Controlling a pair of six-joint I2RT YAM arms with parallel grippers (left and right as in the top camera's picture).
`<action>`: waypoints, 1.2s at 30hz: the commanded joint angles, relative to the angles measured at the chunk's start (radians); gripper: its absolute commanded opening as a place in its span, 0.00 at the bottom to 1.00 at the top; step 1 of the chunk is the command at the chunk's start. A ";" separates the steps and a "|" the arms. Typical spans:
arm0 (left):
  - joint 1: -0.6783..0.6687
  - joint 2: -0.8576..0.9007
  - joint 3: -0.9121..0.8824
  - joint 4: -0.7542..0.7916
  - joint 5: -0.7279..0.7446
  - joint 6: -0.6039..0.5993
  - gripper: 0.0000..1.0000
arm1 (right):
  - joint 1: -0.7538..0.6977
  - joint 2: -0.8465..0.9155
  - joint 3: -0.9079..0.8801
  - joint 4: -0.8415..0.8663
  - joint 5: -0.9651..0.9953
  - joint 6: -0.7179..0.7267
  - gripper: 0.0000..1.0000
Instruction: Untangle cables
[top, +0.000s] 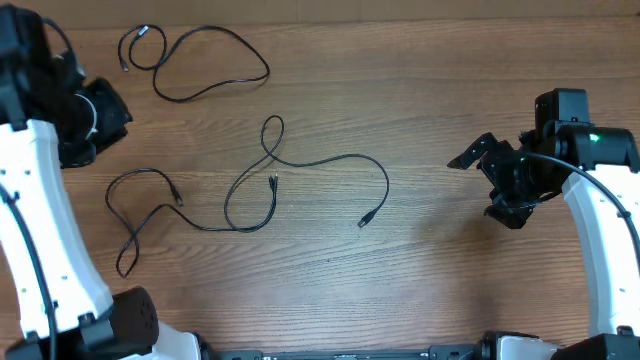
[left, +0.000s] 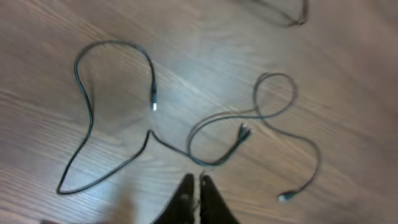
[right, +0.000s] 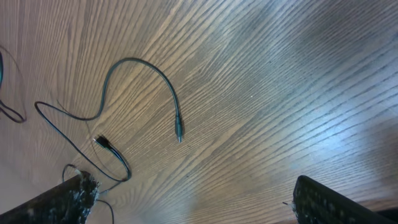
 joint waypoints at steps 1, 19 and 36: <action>0.006 -0.003 0.044 -0.028 0.021 0.018 0.42 | -0.005 0.001 0.006 0.002 0.006 -0.008 1.00; -0.064 -0.003 -0.014 -0.028 0.145 0.162 0.73 | -0.005 0.001 0.006 0.002 0.006 -0.008 1.00; -0.064 -0.003 -0.014 -0.027 0.140 0.161 0.75 | -0.005 0.001 0.006 0.002 0.006 -0.008 1.00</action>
